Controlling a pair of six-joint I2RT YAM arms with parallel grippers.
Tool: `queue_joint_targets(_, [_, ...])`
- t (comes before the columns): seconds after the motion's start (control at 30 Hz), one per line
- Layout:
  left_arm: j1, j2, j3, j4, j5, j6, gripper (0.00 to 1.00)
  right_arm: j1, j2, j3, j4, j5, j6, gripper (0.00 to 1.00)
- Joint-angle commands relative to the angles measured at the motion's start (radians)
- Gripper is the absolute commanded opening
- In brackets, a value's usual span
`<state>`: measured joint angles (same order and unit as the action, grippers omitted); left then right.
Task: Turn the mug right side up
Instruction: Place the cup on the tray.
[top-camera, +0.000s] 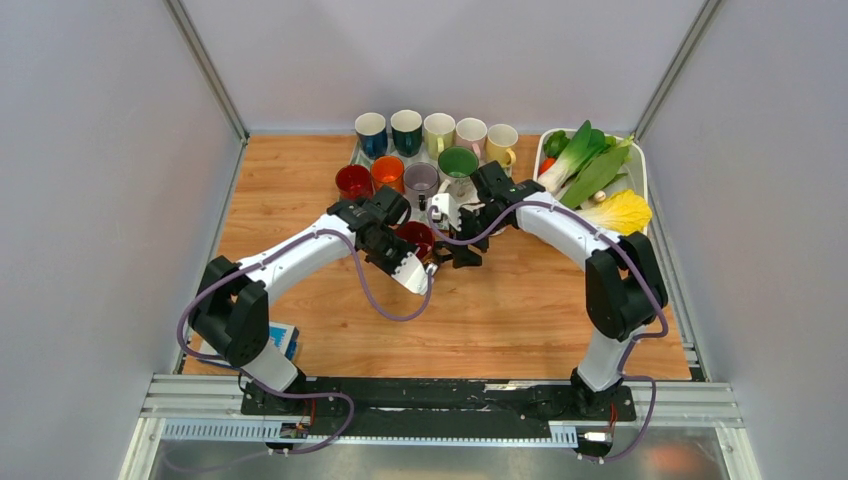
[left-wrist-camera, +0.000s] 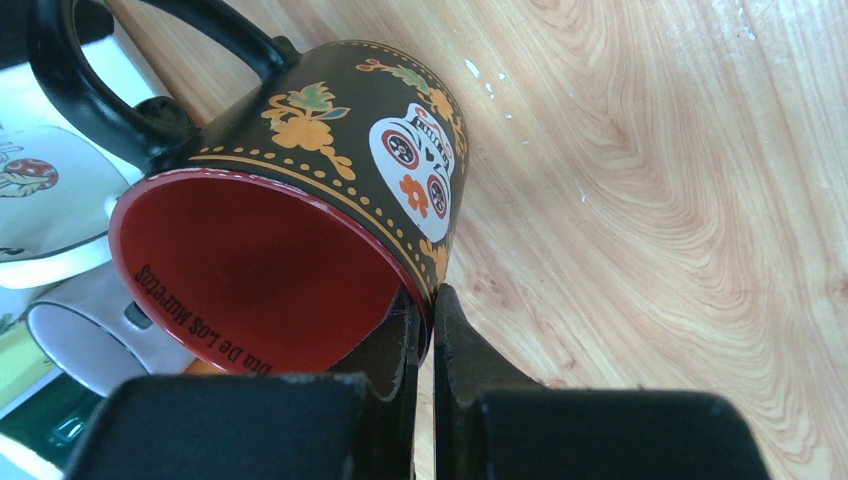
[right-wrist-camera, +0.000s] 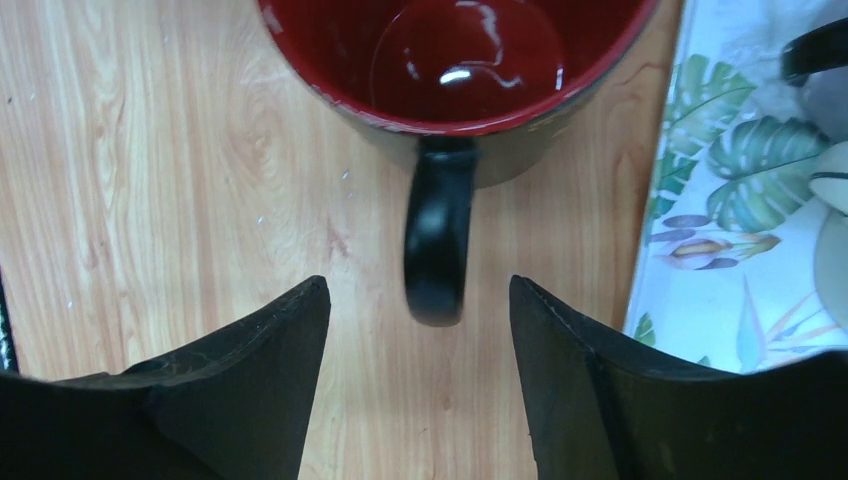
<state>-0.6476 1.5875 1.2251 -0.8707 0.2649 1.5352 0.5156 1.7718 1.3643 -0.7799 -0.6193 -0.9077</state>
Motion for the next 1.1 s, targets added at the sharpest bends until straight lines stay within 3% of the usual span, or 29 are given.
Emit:
queue_joint_targets(0.0, [0.000, -0.095, -0.015, 0.154, 0.007, 0.064, 0.00, 0.009, 0.045, 0.055, 0.090, 0.003, 0.070, 0.68])
queue_joint_targets(0.23, [0.000, -0.109, -0.051, 0.239, 0.023, 0.068, 0.01, 0.045, 0.117, 0.061, 0.090, 0.001, 0.017, 0.60])
queue_joint_targets(0.47, [0.008, -0.177, -0.164, 0.429, 0.031, 0.058, 0.08, 0.062, 0.154, 0.075, 0.113, -0.013, 0.023, 0.43])
queue_joint_targets(0.63, [0.016, -0.202, -0.203, 0.510, 0.008, -0.006, 0.23, 0.063, 0.136, 0.031, 0.141, 0.001, 0.045, 0.18])
queue_joint_targets(0.8, [0.020, -0.269, -0.288, 0.625, -0.041, -0.075, 0.38, 0.060, 0.083, -0.046, 0.181, 0.017, 0.069, 0.00])
queue_joint_targets(0.93, [0.031, -0.372, -0.349, 0.703, -0.011, -0.114, 0.51, 0.049, 0.024, -0.109, 0.196, 0.025, 0.084, 0.00])
queue_joint_targets(1.03, [0.038, -0.445, -0.377, 0.693, -0.001, -0.158, 0.54, 0.025, -0.040, -0.157, 0.203, 0.027, 0.109, 0.00])
queue_joint_targets(1.07, [0.039, -0.467, -0.381, 0.689, -0.005, -0.173, 0.63, 0.011, -0.064, -0.169, 0.204, 0.025, 0.121, 0.00])
